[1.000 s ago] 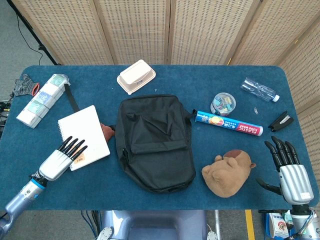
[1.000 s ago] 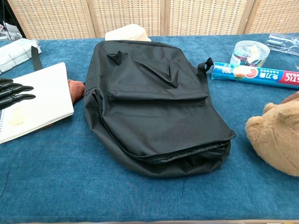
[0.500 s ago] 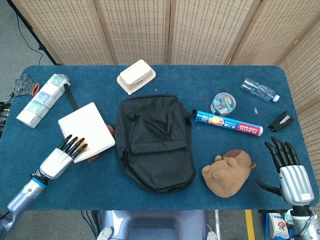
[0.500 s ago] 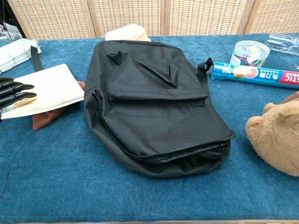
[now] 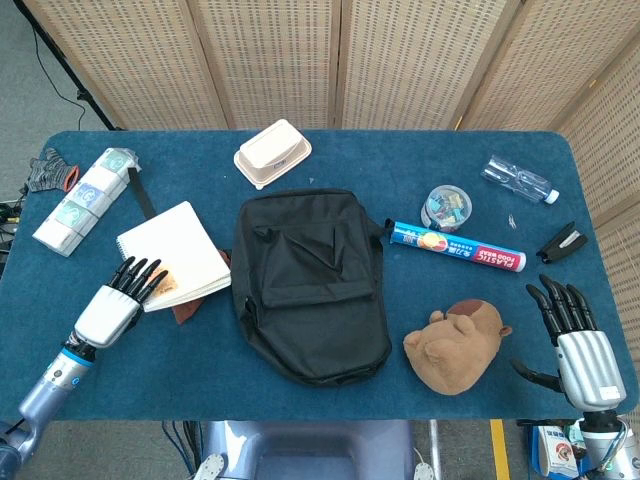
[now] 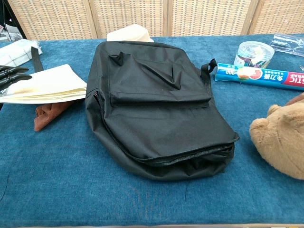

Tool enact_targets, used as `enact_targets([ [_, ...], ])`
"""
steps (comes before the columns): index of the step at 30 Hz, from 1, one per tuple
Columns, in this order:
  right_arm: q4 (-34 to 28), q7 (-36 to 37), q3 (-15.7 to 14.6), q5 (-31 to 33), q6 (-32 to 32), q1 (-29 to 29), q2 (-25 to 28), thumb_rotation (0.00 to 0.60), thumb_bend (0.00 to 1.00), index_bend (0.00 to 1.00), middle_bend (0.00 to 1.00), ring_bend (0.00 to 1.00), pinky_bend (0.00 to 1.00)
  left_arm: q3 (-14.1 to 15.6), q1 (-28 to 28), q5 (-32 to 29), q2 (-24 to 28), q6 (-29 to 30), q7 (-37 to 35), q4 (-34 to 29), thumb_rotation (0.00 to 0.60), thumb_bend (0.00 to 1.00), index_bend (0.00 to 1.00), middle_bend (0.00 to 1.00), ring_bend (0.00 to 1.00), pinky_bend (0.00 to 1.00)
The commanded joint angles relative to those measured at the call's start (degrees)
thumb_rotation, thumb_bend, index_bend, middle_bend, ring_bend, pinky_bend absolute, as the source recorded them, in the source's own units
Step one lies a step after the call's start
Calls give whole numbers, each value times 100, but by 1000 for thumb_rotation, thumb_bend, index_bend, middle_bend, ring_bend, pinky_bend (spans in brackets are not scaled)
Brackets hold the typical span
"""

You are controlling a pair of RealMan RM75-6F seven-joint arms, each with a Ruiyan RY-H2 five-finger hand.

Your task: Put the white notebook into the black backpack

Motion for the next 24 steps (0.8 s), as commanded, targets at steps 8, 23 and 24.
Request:
enact_targets([
  [8,-9,-19,-48,-20,-116,33,21,600,0,0,0,0,0,-115,-111,-146,-11,-118,-171,-111,600,714,241,221,235,304],
  [23,-68,1222,-483,-526,-996,496,652,600,0,1,0,0,0,-666,-613,-503,238,278,-108,-867,600,715,664,557,475,466],
  [24,-64,1280,-504,-620,-1044,559,702,600,0,2,0,0,0,-724,-678,-527,298,312,-56,-977,600,715,666,559,476,466],
])
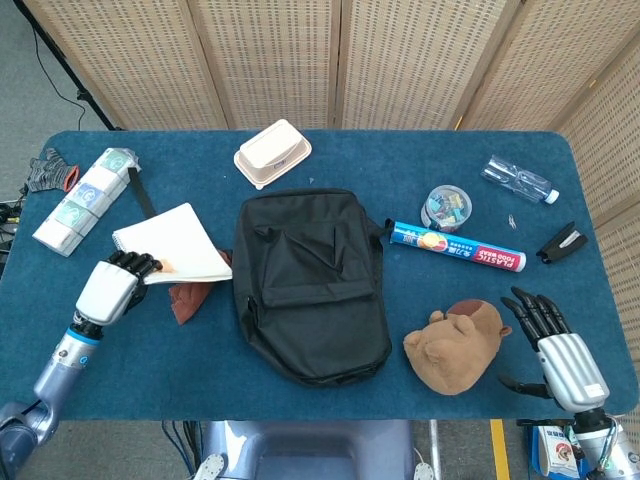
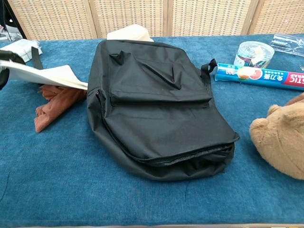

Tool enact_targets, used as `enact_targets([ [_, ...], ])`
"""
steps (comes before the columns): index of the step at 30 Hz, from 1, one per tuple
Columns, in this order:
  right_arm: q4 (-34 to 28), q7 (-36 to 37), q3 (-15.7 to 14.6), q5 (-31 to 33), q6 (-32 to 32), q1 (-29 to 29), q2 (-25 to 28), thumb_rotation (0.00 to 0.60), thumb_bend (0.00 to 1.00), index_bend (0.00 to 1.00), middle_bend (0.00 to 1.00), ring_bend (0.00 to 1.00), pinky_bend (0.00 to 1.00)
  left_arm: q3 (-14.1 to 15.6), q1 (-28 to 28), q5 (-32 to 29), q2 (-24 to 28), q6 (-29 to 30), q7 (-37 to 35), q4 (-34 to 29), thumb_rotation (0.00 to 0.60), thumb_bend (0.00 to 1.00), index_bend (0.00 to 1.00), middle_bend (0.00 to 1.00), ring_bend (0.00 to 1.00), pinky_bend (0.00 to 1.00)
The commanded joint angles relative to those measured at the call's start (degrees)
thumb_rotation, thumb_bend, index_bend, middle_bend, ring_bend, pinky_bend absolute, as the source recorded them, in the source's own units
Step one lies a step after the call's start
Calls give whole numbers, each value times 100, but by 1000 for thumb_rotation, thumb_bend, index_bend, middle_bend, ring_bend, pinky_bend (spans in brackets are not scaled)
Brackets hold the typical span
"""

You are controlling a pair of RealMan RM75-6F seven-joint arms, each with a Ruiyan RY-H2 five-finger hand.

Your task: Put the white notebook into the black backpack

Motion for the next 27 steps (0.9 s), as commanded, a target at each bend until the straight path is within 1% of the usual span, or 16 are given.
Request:
enact_targets([
  [1,-20,319,-143,-346,-271,263,250,600,0,6,0,0,0,-192,-207,-97,183,132,153,-311,600,715,668,559,477,467],
  [6,-169,410,-145,-674,-417,533,367,600,0,20,0,0,0,-384,-438,-180,471,114,419,-795,600,715,669,560,481,470],
  [8,-303,342,-112,-826,-586,725,392,600,0,24,0,0,0,-461,-563,-201,620,60,582,-1015,600,715,670,560,483,470],
  [11,-397,210,-45,-890,-898,996,336,600,0,37,0,0,0,-543,-681,-234,834,-43,833,-1393,600,715,671,560,484,472],
  [18,-290,65,31,-769,-1691,1533,11,600,0,59,0,0,0,-740,-885,-367,1178,-322,1171,-1993,600,715,671,561,488,478],
  [26,-141,-23,55,-421,-2114,1776,-434,600,0,66,0,0,0,-937,-1039,-476,1481,-476,1467,-2498,600,715,681,566,488,479],
  [27,-99,-76,45,-379,-2234,1838,-585,600,0,69,0,0,0,-1011,-1080,-495,1567,-452,1531,-2608,600,715,681,566,488,479],
])
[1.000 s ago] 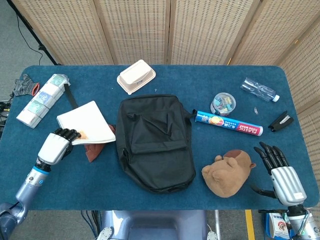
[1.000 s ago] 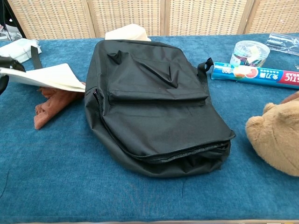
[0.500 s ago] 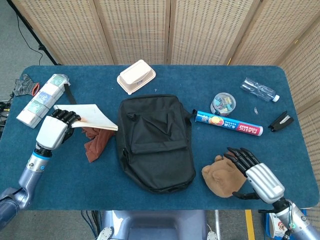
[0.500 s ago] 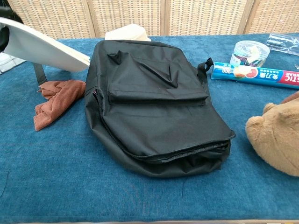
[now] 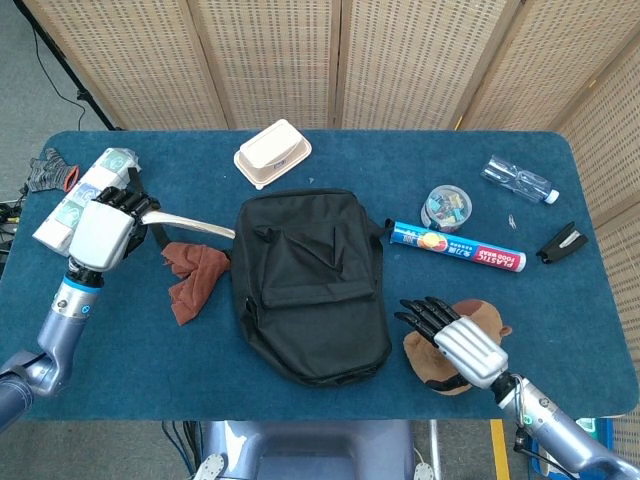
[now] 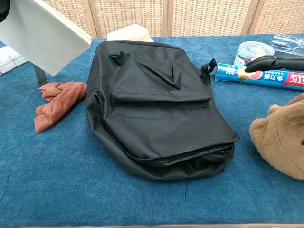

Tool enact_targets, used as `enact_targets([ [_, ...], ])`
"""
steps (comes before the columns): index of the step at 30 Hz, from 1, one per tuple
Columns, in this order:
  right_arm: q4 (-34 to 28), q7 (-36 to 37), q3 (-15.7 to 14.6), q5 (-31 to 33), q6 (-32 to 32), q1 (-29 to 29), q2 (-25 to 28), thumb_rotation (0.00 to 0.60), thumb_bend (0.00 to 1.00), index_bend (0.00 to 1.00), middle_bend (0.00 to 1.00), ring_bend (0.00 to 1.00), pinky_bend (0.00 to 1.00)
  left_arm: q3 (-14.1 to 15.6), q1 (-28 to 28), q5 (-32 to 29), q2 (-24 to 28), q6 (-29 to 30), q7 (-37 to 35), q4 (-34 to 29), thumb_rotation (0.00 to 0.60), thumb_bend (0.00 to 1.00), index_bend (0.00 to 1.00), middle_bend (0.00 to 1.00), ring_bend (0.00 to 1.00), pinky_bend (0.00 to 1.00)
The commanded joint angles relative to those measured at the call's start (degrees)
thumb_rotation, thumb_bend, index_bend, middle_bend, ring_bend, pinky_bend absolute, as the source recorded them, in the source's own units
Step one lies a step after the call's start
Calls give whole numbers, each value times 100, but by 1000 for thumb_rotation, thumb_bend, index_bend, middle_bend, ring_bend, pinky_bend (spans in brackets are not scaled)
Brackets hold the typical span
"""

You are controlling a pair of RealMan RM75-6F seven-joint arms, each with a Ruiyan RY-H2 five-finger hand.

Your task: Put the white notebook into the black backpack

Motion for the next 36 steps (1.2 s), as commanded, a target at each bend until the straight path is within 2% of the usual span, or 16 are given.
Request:
enact_targets([
  [1,87,-129,-1,112,-207,128,-303,600,0,73,0,0,0,-142,-86,-58,210,-19,154,-288,600,715,681,566,488,479],
  [7,-62,-348,-27,101,-360,310,-563,600,0,98,0,0,0,-247,-97,-129,466,-59,313,-667,600,715,681,567,488,479],
  [12,-32,-581,67,277,-649,539,-928,600,0,118,0,0,0,-274,-77,-166,570,-96,367,-778,600,714,682,567,488,479],
  [17,61,-800,208,538,-850,742,-1288,600,0,135,0,0,0,-262,-23,-170,614,-79,337,-773,600,715,682,568,488,479],
  [29,460,-1297,295,875,-973,973,-2120,600,0,163,22,0,0,-271,97,-190,641,23,71,-592,600,714,682,568,488,479],
  [32,639,-1546,347,987,-897,977,-2304,600,52,178,48,0,0,-246,124,-173,622,39,30,-550,600,714,682,567,489,479],
  [36,746,-1725,372,1152,-866,977,-2405,600,244,197,82,0,5,-224,149,-154,586,61,-24,-485,600,714,682,567,488,479],
])
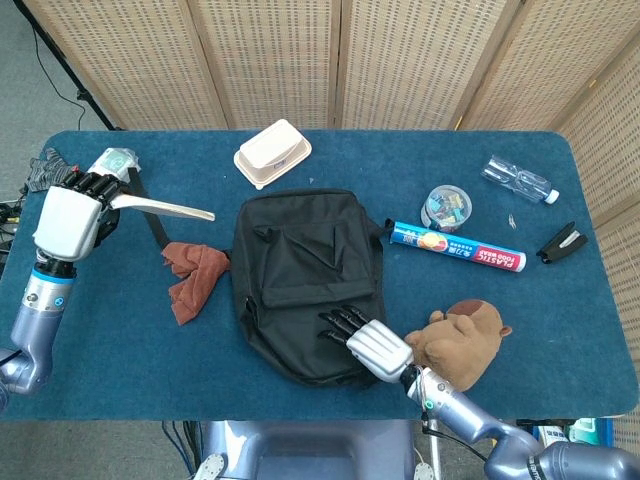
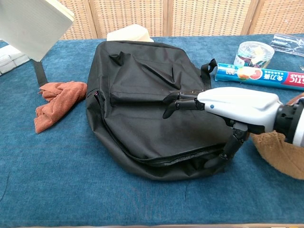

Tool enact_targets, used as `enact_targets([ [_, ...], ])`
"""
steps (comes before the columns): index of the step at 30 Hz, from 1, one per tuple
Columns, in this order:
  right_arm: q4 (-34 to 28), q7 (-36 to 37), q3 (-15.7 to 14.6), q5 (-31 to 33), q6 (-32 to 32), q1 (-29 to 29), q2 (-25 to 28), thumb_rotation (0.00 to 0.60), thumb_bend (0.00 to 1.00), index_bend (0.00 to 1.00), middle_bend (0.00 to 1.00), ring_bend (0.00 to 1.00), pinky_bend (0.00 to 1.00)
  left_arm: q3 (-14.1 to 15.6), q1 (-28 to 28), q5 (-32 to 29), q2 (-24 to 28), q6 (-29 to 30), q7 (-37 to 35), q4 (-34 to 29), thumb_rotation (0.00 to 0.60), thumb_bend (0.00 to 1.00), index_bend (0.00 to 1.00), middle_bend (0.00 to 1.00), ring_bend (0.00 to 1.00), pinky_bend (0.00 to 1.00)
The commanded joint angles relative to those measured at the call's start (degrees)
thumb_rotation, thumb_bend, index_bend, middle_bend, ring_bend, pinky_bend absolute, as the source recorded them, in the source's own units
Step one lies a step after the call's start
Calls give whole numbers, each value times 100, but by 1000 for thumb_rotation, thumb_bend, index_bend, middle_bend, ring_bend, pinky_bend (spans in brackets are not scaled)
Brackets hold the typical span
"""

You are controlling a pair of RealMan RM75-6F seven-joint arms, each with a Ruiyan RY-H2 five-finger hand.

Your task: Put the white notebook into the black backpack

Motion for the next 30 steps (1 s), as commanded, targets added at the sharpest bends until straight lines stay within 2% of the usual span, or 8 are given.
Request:
enact_targets([
  [1,81,-104,29,108,38,5,-77,600,276,202,92,1,13,10,11,9,-19,11,-25,29,600,714,682,567,488,479],
  [6,152,-211,38,239,98,4,-143,600,480,250,176,67,134,27,27,35,-60,39,-82,90,600,713,682,568,488,479],
  [9,152,-229,36,297,117,21,-171,600,541,283,238,134,227,39,41,58,-81,76,-102,121,600,714,682,567,489,479],
  [13,124,-202,22,368,92,53,-186,600,559,351,314,212,344,55,68,77,-95,114,-126,154,600,714,682,567,488,479],
  [16,53,-108,28,462,65,70,-186,600,559,392,351,245,386,92,105,112,-108,157,-160,190,600,713,682,568,489,479],
  [21,-205,222,147,800,26,75,-168,600,575,509,427,311,440,132,186,151,-159,278,-291,290,600,713,687,571,488,479],
  [30,-728,727,533,1565,34,69,-109,600,644,543,446,326,460,181,316,210,-265,508,-601,500,600,713,703,578,491,479],
])
